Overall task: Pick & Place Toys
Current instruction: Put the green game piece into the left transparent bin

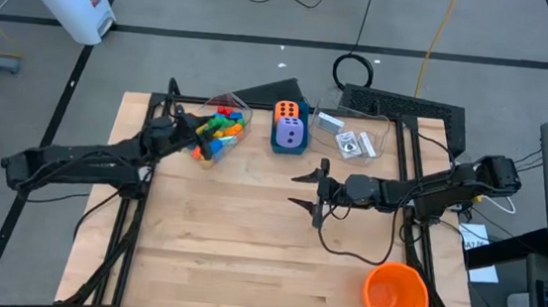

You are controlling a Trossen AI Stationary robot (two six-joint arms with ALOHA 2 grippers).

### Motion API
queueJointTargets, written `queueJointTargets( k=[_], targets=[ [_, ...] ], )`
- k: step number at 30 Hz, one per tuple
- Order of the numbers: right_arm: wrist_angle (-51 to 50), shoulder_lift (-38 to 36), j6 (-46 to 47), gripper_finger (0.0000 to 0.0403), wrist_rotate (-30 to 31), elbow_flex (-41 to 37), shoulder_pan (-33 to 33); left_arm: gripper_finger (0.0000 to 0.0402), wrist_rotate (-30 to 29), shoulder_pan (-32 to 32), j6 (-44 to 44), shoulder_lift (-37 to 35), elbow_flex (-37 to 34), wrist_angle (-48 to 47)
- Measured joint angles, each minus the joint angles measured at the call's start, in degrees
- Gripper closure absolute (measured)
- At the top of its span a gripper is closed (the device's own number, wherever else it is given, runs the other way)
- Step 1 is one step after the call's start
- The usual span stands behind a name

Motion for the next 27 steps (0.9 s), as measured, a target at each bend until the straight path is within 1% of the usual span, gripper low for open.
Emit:
queueJointTargets(
  k=[3, 5, 14, 27],
  targets=[
    [-0.02, 0.0, 0.0, 0.0149, 0.0, 0.0, -0.01, 0.0266, 0.65, 2.09, -1.34, 2.72, -1.23, 3.32],
    [0.02, 0.0, -0.04, 0.0149, 0.0, 0.0, -0.01, 0.0266, 0.84, 2.86, -1.99, 5.1, -1.41, 3.78],
    [-0.93, 0.0, 0.43, 0.0149, -0.02, 0.0, -0.02, 0.0266, 0.57, 3.83, -1.83, 16.73, -1.4, 12.71],
    [-1.55, 0.0, 1.51, 0.0149, -0.17, 0.0, -0.02, 0.0266, 0.63, 3.83, -3.83, 25.42, -1.4, 14.05]
  ],
)
